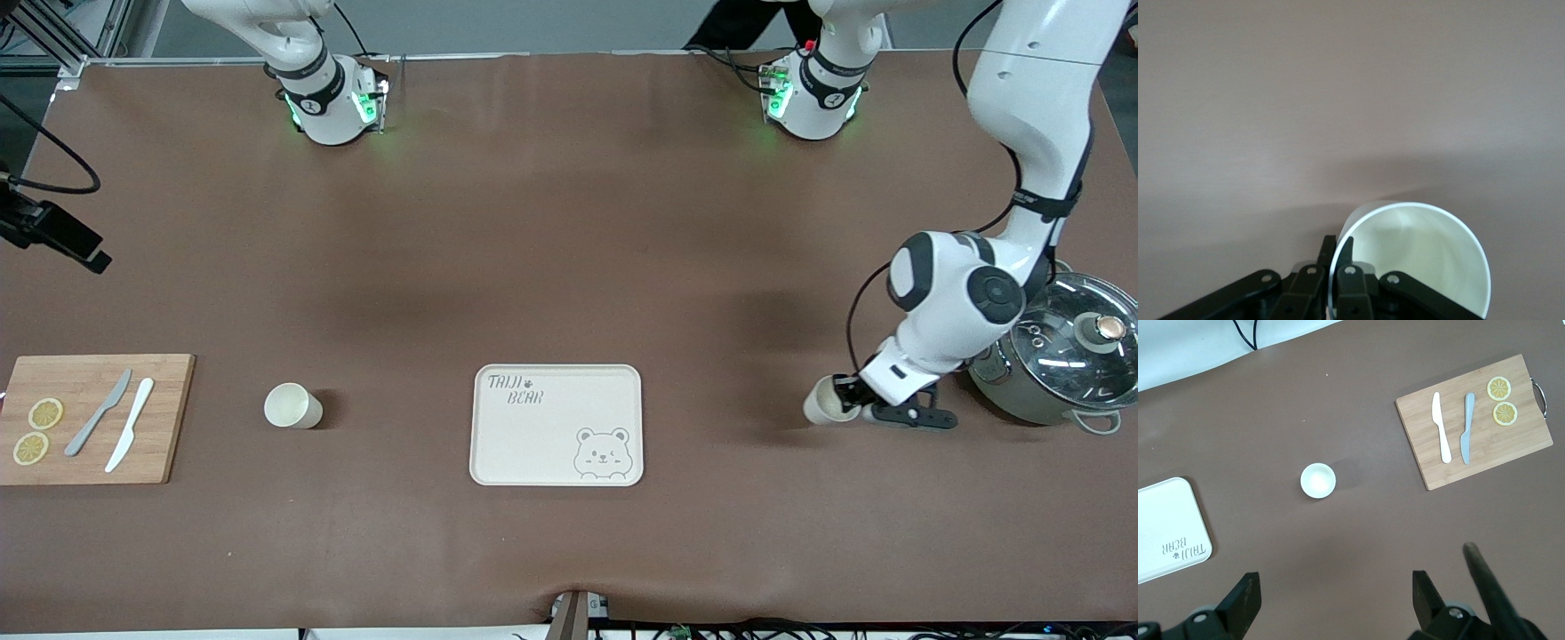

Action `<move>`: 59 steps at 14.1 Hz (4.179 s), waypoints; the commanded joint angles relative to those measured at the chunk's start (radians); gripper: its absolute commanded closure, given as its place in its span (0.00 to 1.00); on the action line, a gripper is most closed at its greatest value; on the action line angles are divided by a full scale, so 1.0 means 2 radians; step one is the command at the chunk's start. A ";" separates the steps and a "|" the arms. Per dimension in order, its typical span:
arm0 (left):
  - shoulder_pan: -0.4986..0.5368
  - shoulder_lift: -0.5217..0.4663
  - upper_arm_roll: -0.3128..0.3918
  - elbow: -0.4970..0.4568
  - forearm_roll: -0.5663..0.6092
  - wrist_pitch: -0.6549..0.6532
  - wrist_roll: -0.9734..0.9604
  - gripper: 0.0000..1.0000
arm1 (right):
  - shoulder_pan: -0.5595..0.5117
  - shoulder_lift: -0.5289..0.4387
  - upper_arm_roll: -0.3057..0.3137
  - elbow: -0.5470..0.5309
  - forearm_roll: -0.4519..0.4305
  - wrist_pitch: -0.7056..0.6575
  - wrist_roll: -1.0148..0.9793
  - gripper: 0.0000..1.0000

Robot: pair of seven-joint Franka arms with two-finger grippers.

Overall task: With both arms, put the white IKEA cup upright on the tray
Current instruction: 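Carry the cup with the left gripper onto the tray while the right gripper reaches out, then release the cup on the tray while the right gripper nears the other cup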

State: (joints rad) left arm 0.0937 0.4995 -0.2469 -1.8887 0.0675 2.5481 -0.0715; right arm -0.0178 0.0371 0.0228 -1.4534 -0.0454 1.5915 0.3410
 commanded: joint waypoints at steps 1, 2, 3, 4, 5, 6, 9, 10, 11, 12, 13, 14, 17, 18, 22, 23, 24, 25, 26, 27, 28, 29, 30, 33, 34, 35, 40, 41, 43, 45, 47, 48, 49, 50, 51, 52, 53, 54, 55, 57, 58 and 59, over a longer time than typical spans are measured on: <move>-0.062 0.026 0.008 0.103 0.010 -0.108 -0.082 1.00 | -0.008 0.005 0.002 0.010 0.008 -0.005 0.004 0.00; -0.083 0.046 0.008 0.144 0.011 -0.145 -0.113 1.00 | -0.011 0.006 0.002 0.010 0.011 -0.003 0.002 0.00; -0.103 0.065 0.008 0.181 0.011 -0.174 -0.142 1.00 | -0.017 0.007 0.002 0.010 0.013 0.000 -0.001 0.00; -0.124 0.080 0.009 0.207 0.011 -0.193 -0.168 1.00 | -0.018 0.008 0.002 0.008 0.012 0.000 -0.003 0.00; -0.141 0.090 0.012 0.225 0.011 -0.200 -0.193 1.00 | -0.016 0.009 0.002 0.006 0.011 0.000 -0.004 0.00; -0.160 0.096 0.016 0.231 0.011 -0.200 -0.215 1.00 | -0.018 0.017 0.003 0.003 0.013 0.006 -0.006 0.00; -0.220 0.115 0.044 0.255 0.010 -0.200 -0.272 1.00 | -0.009 0.032 0.003 0.003 0.026 0.031 -0.005 0.00; -0.238 0.124 0.056 0.267 0.009 -0.200 -0.292 1.00 | -0.002 0.034 0.004 0.003 0.029 0.042 0.002 0.00; -0.258 0.137 0.067 0.281 0.009 -0.200 -0.309 1.00 | 0.007 0.040 0.004 0.004 0.030 0.055 0.007 0.00; -0.275 0.149 0.080 0.296 0.008 -0.199 -0.321 1.00 | 0.015 0.052 0.005 0.006 0.032 0.064 0.027 0.00; -0.289 0.157 0.090 0.307 0.008 -0.199 -0.331 1.00 | 0.017 0.063 0.004 0.006 0.040 0.075 0.051 0.00; -0.300 0.164 0.097 0.315 0.007 -0.196 -0.339 1.00 | 0.015 0.074 0.004 0.006 0.049 0.091 0.055 0.00; -0.311 0.187 0.098 0.325 0.007 -0.151 -0.361 1.00 | 0.001 0.113 0.002 0.003 0.052 0.118 0.039 0.00; -0.316 0.194 0.099 0.325 0.007 -0.130 -0.368 1.00 | -0.002 0.129 0.002 0.002 0.051 0.131 0.037 0.00; -0.318 0.207 0.098 0.325 0.007 -0.091 -0.376 1.00 | -0.007 0.172 0.001 -0.021 0.039 0.196 0.007 0.00; -0.318 0.213 0.099 0.325 0.007 -0.082 -0.376 1.00 | -0.009 0.175 0.001 -0.041 0.031 0.225 -0.002 0.00; -0.319 0.216 0.099 0.325 0.007 -0.076 -0.376 1.00 | -0.010 0.178 0.001 -0.057 0.024 0.249 -0.011 0.00; -0.319 0.217 0.099 0.325 0.007 -0.074 -0.376 1.00 | -0.011 0.179 0.001 -0.069 0.022 0.266 -0.016 0.00; -0.319 0.216 0.099 0.325 0.007 -0.074 -0.376 1.00 | -0.012 0.185 0.001 -0.075 0.018 0.276 -0.027 0.00; -0.319 0.216 0.099 0.325 0.007 -0.074 -0.376 1.00 | -0.013 0.190 0.001 -0.076 0.013 0.277 -0.042 0.00; -0.319 0.216 0.099 0.325 0.007 -0.074 -0.376 1.00 | -0.018 0.195 0.001 -0.076 0.007 0.277 -0.057 0.00; -0.319 0.216 0.099 0.324 0.007 -0.074 -0.377 1.00 | -0.019 0.196 0.001 -0.076 0.005 0.277 -0.071 0.00; -0.319 0.216 0.099 0.324 0.007 -0.074 -0.381 1.00 | -0.018 0.200 0.001 -0.076 0.005 0.280 -0.074 0.00; -0.319 0.213 0.098 0.323 0.007 -0.074 -0.392 0.62 | -0.016 0.209 0.001 -0.076 0.005 0.289 -0.075 0.00; -0.319 0.213 0.099 0.323 0.007 -0.074 -0.394 0.62 | -0.017 0.213 0.001 -0.079 0.005 0.299 -0.075 0.00; -0.319 0.212 0.099 0.323 0.007 -0.074 -0.395 0.56 | -0.017 0.215 0.001 -0.086 0.005 0.310 -0.076 0.00; -0.311 0.168 0.097 0.322 0.005 -0.151 -0.392 0.00 | -0.018 0.221 0.001 -0.141 0.004 0.377 -0.108 0.00; -0.295 0.158 0.099 0.324 0.006 -0.193 -0.387 0.00 | -0.016 0.221 0.001 -0.144 0.004 0.377 -0.109 0.00; -0.263 0.121 0.098 0.324 0.005 -0.220 -0.332 0.00 | -0.014 0.221 0.001 -0.155 0.004 0.377 -0.109 0.00; -0.219 0.098 0.097 0.324 0.005 -0.248 -0.228 0.00 | -0.012 0.221 0.001 -0.162 0.004 0.379 -0.109 0.00; -0.173 0.084 0.094 0.324 -0.011 -0.264 -0.127 0.00 | -0.011 0.221 0.001 -0.168 0.004 0.379 -0.110 0.00; -0.157 0.077 0.095 0.323 -0.029 -0.268 -0.095 0.00 | -0.010 0.221 0.001 -0.170 0.004 0.379 -0.110 0.00; -0.141 0.066 0.096 0.323 -0.044 -0.273 -0.070 0.00 | -0.008 0.221 0.001 -0.170 0.004 0.379 -0.113 0.00; -0.127 0.058 0.095 0.323 -0.055 -0.285 -0.055 0.00 | -0.008 0.222 0.001 -0.171 0.004 0.379 -0.116 0.00; -0.119 0.043 0.096 0.323 -0.057 -0.304 -0.043 0.00 | -0.009 0.225 0.001 -0.171 0.001 0.379 -0.120 0.00; -0.116 0.030 0.098 0.323 -0.056 -0.325 -0.035 0.00 | -0.009 0.225 0.001 -0.173 0.001 0.379 -0.120 0.00; -0.114 0.017 0.101 0.323 -0.055 -0.344 -0.031 0.00 | -0.008 0.225 0.001 -0.177 0.000 0.383 -0.120 0.00; -0.107 0.002 0.101 0.323 -0.054 -0.358 -0.029 0.00 | -0.008 0.225 0.001 -0.178 0.000 0.388 -0.120 0.00; -0.100 -0.016 0.101 0.322 -0.055 -0.376 -0.027 0.00 | -0.008 0.225 0.001 -0.183 0.000 0.392 -0.120 0.00; -0.089 -0.061 0.101 0.322 -0.056 -0.409 -0.017 0.00 | -0.008 0.227 0.001 -0.194 -0.003 0.414 -0.120 0.00; -0.087 -0.087 0.102 0.321 -0.055 -0.433 -0.007 0.00 | -0.009 0.229 0.001 -0.202 -0.003 0.432 -0.120 0.00; -0.078 -0.112 0.102 0.318 -0.054 -0.459 0.015 0.00 | -0.008 0.232 0.001 -0.207 -0.003 0.444 -0.120 0.00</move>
State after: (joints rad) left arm -0.0858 0.3945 -0.0444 -1.2059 -0.0296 1.7086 -0.1045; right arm -0.0312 0.4992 0.0207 -1.8350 -0.0328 2.4277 0.1053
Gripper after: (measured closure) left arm 0.000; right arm 0.000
